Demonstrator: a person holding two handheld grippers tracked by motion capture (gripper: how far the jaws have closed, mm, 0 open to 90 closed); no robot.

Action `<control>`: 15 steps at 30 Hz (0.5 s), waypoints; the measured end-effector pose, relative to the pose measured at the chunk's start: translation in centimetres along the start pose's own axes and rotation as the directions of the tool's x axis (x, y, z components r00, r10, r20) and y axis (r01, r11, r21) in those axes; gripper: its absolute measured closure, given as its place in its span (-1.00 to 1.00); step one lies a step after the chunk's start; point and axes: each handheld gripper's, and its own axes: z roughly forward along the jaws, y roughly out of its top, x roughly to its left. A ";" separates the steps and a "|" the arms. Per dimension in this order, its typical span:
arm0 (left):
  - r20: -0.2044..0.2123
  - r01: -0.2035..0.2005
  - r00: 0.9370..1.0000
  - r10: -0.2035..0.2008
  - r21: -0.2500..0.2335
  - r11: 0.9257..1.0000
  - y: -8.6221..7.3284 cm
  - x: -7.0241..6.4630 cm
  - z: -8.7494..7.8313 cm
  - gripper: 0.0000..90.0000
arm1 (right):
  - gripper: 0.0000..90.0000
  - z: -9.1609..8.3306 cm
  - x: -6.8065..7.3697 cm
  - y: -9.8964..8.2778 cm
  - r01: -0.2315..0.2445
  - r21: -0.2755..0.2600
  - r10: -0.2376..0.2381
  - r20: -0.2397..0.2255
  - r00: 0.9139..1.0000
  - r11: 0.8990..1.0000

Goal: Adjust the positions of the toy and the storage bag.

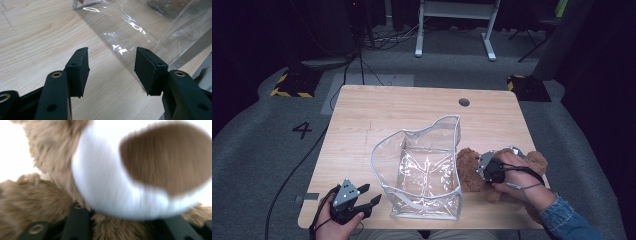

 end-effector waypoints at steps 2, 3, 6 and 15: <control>-0.001 0.009 1.000 -0.009 -0.004 1.000 0.0 0.3 0.0 0.01 | 0.53 -1.0 -0.4 -1.0 -0.027 -0.085 0.028 0.012 1.000 0.996; -0.010 0.008 1.000 -0.008 -0.002 1.000 0.0 0.4 0.0 0.01 | 0.54 -1.8 -0.5 -1.6 -0.067 -0.138 0.070 0.017 0.997 0.988; -0.010 0.016 1.000 -0.016 -0.007 1.000 0.0 0.8 0.1 0.01 | 0.55 -4.1 -1.1 -3.1 -0.138 -0.284 0.147 0.011 0.989 0.949; -0.018 0.027 0.999 -0.027 -0.011 1.000 -0.3 2.1 1.2 -0.01 | 0.55 -7.3 -2.2 -6.8 -0.345 -0.661 0.349 -0.132 0.928 0.667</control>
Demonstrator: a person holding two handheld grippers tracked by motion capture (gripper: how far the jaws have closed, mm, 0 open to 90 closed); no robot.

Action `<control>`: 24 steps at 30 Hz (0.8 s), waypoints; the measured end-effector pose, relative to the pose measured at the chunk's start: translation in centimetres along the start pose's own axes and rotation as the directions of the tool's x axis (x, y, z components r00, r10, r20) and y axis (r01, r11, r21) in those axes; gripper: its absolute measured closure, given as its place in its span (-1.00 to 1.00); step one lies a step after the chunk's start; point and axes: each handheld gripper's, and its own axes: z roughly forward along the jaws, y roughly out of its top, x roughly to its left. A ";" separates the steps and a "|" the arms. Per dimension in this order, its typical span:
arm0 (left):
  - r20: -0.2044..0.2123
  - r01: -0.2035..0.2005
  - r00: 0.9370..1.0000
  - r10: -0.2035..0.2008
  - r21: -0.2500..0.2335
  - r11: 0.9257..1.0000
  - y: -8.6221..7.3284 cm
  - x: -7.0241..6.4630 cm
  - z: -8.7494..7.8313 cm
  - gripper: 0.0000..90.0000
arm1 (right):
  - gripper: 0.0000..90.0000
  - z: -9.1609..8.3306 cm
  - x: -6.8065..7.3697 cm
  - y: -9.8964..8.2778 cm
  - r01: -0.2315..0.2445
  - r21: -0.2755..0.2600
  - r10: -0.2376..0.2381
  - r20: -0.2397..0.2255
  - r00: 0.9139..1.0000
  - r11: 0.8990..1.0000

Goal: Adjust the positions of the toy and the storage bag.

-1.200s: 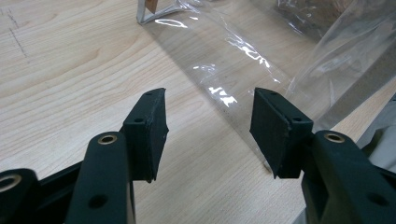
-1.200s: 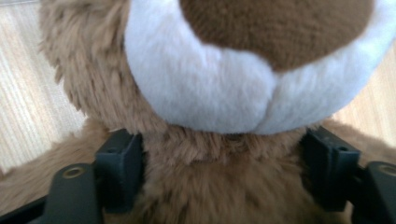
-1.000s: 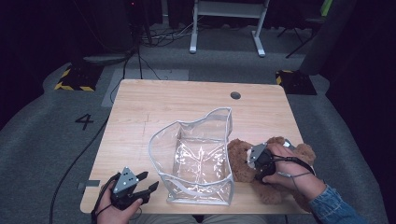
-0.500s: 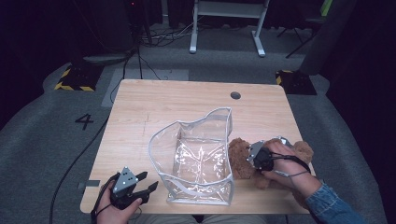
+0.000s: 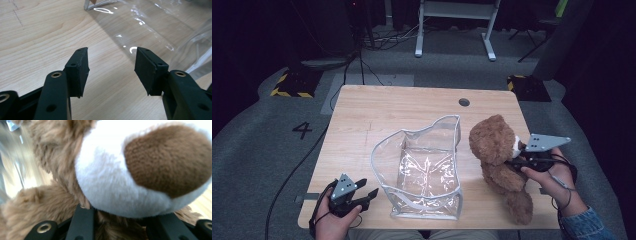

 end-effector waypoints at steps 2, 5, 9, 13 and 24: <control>-0.009 0.005 1.000 -0.005 0.003 1.000 -0.2 0.4 0.2 -0.01 | 0.55 -0.6 -0.3 -0.1 -0.020 -0.077 0.021 0.004 1.000 0.997; -0.003 0.005 1.000 -0.005 0.000 1.000 -0.2 0.8 0.5 -0.01 | 0.55 -1.7 -0.6 -0.1 -0.060 -0.181 0.058 -0.017 0.998 0.982; 0.003 -0.006 1.000 0.006 0.005 1.000 -0.1 1.0 1.6 -0.02 | 0.55 -2.7 -0.6 0.4 -0.076 -0.251 0.072 -0.026 0.997 0.965; 0.019 -0.016 1.000 0.016 -0.002 1.000 0.4 1.1 2.8 -0.01 | 0.54 -3.5 -0.4 0.9 -0.069 -0.305 0.062 -0.031 0.998 0.950; 0.090 -0.104 0.990 0.109 -0.058 0.993 2.4 0.5 6.5 -0.03 | 0.53 -4.7 0.7 1.8 -0.056 -0.345 0.047 -0.032 0.998 0.937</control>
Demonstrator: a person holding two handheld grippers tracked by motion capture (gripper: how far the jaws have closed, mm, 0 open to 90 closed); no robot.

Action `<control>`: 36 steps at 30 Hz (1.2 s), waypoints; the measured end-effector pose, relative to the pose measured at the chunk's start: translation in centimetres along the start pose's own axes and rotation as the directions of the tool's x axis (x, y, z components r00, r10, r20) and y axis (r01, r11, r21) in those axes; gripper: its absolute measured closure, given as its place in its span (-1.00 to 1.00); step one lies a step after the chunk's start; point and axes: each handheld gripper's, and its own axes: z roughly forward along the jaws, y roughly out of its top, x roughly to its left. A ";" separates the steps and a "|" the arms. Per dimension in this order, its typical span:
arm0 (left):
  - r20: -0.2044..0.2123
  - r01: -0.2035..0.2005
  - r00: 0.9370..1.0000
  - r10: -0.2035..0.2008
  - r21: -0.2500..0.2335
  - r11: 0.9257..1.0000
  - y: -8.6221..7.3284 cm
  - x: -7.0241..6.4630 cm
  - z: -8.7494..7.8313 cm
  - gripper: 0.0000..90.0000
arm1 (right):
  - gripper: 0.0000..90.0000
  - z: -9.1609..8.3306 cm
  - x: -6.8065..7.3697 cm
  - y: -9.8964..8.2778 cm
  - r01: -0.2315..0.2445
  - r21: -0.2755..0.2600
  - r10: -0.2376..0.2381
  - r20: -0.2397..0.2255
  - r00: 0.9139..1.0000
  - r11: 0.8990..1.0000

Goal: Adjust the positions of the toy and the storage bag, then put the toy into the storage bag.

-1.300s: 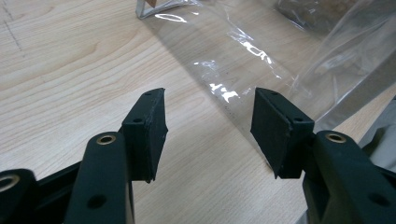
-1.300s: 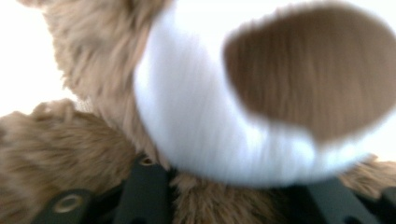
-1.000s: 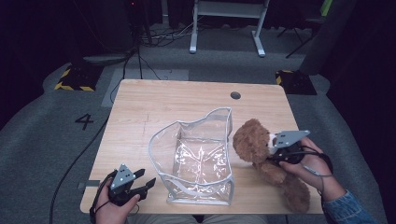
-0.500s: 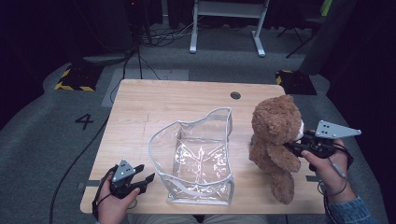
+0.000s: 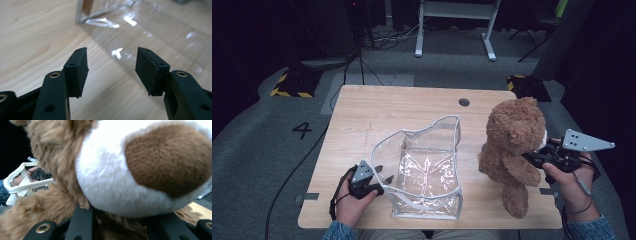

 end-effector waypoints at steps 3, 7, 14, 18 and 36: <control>0.020 0.006 1.000 -0.005 -0.047 0.999 0.6 -0.6 0.8 -0.01 | 0.52 -0.4 0.1 0.1 0.000 -0.008 0.000 0.003 1.000 1.000; 0.038 -0.017 0.999 0.019 -0.050 0.999 1.1 -0.9 1.3 0.07 | 0.52 -0.9 0.2 0.1 0.000 -0.014 0.000 0.010 1.000 1.000; 0.068 -0.085 0.994 0.087 -0.031 0.996 2.6 -2.3 2.9 0.11 | 0.51 -1.7 0.2 0.4 0.002 -0.018 -0.001 0.016 1.000 1.000; 0.073 -0.098 0.992 0.100 -0.032 0.995 3.4 -2.9 4.2 0.10 | 0.51 -2.3 0.3 1.0 0.011 -0.022 -0.011 0.018 1.000 1.000; 0.021 -0.019 1.000 0.019 -0.007 1.000 2.2 -2.0 1.5 -0.09 | 0.51 -1.2 0.8 6.1 0.052 -0.062 -0.055 -0.049 0.997 0.997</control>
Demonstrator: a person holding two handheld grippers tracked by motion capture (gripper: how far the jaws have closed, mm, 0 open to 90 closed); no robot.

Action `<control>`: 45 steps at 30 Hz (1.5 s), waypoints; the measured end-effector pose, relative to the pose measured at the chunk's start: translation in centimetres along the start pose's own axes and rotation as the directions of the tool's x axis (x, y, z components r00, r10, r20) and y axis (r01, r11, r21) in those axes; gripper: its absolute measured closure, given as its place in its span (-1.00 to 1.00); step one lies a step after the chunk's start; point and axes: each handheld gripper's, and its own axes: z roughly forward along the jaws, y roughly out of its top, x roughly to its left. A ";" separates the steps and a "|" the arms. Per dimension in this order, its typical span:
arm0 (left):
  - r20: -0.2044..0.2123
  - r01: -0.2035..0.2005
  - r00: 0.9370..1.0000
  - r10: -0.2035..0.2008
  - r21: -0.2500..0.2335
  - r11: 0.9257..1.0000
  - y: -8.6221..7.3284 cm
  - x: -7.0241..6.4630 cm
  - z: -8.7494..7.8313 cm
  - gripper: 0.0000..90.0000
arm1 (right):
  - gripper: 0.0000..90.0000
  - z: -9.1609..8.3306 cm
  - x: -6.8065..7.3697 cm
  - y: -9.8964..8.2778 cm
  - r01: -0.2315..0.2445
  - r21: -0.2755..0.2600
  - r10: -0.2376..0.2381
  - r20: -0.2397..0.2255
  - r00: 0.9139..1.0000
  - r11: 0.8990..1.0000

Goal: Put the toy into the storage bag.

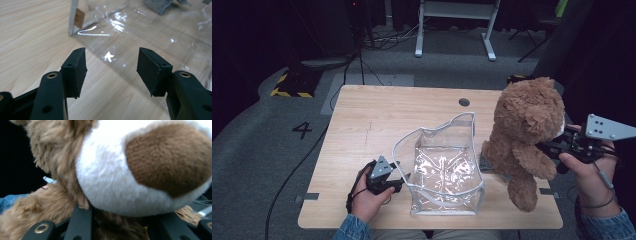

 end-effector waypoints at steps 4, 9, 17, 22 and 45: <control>-0.027 0.020 0.999 -0.020 0.001 1.000 -0.8 0.3 -1.3 -0.10 | 0.50 1.5 0.2 1.3 0.008 -0.011 -0.009 -0.037 0.999 1.000; -0.053 0.036 0.998 -0.036 0.002 0.999 -1.5 0.5 -2.7 -0.10 | 0.50 3.5 0.4 2.6 0.015 -0.020 -0.016 -0.081 0.997 1.000; -0.079 0.063 0.995 -0.063 -0.003 0.998 -2.3 0.7 -4.1 -0.11 | 0.50 6.7 1.4 5.4 0.034 -0.036 -0.039 -0.148 0.988 0.999; -0.091 0.071 0.993 -0.072 -0.011 0.997 -2.6 0.9 -4.5 -0.11 | 0.50 9.2 2.2 6.7 0.042 -0.056 -0.052 -0.198 0.979 0.998; -0.068 0.054 0.996 -0.054 -0.008 0.999 -2.0 1.0 -3.7 -0.10 | 0.48 15.4 3.4 4.5 -0.164 -0.044 0.141 -0.332 0.933 0.985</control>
